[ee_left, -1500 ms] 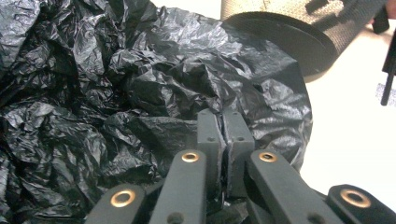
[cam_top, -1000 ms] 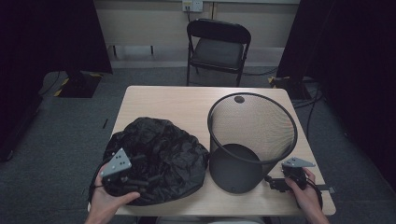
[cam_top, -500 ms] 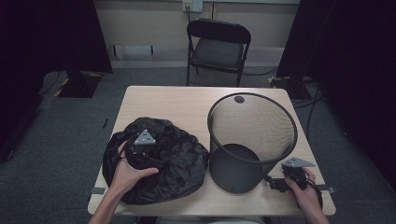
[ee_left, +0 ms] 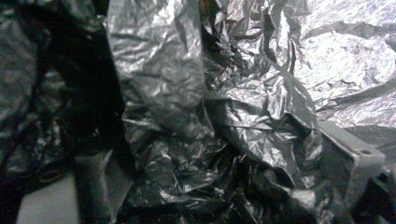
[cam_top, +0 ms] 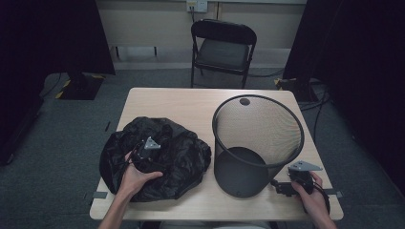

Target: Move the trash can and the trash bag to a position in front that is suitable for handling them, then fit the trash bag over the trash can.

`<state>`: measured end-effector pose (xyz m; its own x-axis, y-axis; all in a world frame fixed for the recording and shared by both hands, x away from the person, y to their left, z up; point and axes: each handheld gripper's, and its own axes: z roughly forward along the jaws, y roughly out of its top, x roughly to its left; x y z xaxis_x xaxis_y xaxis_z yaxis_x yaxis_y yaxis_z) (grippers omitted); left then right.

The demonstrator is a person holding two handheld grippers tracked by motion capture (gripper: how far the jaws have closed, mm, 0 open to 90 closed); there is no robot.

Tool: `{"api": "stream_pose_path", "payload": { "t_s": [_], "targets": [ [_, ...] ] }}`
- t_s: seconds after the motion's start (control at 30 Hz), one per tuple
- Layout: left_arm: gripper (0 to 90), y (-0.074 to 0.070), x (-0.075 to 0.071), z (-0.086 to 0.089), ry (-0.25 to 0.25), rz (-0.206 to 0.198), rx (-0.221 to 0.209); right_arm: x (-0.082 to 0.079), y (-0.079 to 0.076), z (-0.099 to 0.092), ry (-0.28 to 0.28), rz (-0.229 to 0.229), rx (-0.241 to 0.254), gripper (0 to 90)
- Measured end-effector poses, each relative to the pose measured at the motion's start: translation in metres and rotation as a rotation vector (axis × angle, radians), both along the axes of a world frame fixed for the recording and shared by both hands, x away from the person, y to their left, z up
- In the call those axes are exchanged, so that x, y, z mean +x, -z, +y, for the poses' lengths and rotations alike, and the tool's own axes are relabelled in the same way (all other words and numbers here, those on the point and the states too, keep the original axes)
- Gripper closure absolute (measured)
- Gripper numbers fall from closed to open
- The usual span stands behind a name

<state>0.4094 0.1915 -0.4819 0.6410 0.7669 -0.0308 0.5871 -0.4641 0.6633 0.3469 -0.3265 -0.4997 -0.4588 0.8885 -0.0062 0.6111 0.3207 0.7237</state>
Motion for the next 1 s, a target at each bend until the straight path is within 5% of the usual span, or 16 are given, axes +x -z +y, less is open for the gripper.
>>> {"api": "stream_pose_path", "payload": {
  "t_s": [0.2,0.3,0.33,0.37,0.47,1.0],
  "targets": [
    [28.4,0.004,-0.001,-0.004,-0.002,-0.004,0.050,0.000,0.000,0.000,-0.001,0.000,0.001,8.1],
    [49.2,0.003,-0.001,-0.003,0.011,0.000,0.028,0.000,0.000,0.000,-0.001,0.000,0.001,8.1],
    [49.2,0.003,-0.001,-0.003,0.015,-0.003,0.021,0.000,0.000,0.000,-0.001,0.000,0.001,8.1],
    [68.0,0.003,-0.001,-0.002,0.022,-0.005,0.016,0.000,0.000,0.000,-0.001,0.000,0.001,8.1],
    [77.1,0.003,-0.001,0.000,0.031,-0.013,-0.006,0.000,0.000,0.000,-0.001,0.000,0.001,8.1],
    [84.7,-0.027,-0.014,0.015,0.048,-0.137,-0.194,-0.001,0.000,0.001,0.004,0.000,0.001,8.1]
  ]
}}
